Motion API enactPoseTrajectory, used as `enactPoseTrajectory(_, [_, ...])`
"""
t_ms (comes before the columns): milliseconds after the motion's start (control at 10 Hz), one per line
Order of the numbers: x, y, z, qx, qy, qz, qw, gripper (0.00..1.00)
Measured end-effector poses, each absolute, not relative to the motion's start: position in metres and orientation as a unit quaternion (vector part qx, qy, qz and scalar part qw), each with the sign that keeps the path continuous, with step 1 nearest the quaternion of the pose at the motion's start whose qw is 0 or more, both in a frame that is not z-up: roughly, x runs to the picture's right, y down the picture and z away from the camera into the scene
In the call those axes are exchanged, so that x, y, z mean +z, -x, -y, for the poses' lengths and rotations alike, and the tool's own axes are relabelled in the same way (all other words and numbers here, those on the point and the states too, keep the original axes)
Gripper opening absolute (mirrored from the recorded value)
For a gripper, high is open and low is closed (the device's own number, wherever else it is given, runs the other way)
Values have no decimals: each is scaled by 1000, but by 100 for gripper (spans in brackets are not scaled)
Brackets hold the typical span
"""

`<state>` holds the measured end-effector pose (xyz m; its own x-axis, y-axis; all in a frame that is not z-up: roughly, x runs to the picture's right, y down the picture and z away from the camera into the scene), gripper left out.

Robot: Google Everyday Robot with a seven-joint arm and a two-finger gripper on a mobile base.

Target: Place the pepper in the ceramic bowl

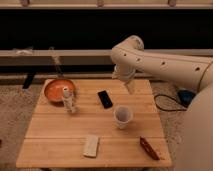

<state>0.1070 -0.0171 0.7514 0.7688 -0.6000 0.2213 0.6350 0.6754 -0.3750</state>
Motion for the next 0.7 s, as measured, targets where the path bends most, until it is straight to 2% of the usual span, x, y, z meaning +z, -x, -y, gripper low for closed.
enactPoseTrajectory(300, [731, -138, -24, -245, 247, -39, 937, 80])
enactPoseTrajectory(700, [673, -154, -118, -127, 285, -104, 944, 80])
